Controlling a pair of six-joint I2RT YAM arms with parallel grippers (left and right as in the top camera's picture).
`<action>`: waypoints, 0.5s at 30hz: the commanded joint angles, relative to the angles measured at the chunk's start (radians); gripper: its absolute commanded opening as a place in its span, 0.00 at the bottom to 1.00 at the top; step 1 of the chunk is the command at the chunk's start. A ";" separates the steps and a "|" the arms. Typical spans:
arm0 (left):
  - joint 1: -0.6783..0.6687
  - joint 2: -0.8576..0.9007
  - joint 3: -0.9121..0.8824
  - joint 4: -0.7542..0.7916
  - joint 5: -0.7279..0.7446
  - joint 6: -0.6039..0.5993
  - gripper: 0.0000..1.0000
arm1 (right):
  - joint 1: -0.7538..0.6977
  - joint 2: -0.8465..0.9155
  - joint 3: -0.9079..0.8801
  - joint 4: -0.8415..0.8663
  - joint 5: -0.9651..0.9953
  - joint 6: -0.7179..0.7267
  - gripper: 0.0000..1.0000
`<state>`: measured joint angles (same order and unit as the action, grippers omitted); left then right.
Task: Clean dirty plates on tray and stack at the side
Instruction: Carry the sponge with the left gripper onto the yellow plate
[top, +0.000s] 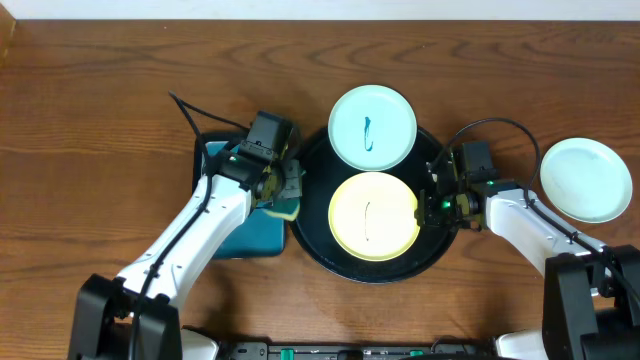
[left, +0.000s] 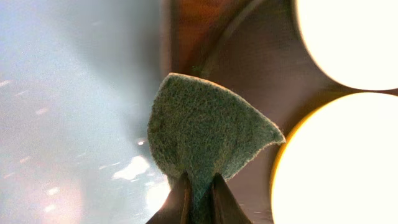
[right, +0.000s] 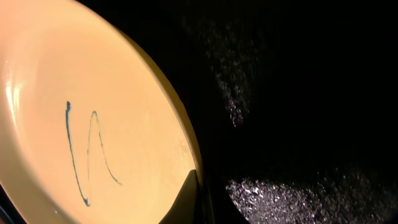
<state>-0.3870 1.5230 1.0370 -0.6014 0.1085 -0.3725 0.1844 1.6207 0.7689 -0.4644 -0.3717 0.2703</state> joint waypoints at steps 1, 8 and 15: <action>-0.044 -0.014 -0.010 0.027 0.086 0.020 0.07 | 0.014 -0.004 -0.008 0.025 0.011 0.006 0.01; -0.154 -0.013 -0.010 0.105 0.081 0.015 0.07 | 0.014 -0.004 -0.008 0.024 -0.002 0.007 0.01; -0.234 0.031 -0.010 0.203 0.082 -0.065 0.07 | 0.014 -0.004 -0.008 0.024 -0.002 0.007 0.01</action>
<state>-0.5972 1.5253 1.0370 -0.4240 0.1833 -0.3920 0.1848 1.6207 0.7670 -0.4438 -0.3698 0.2703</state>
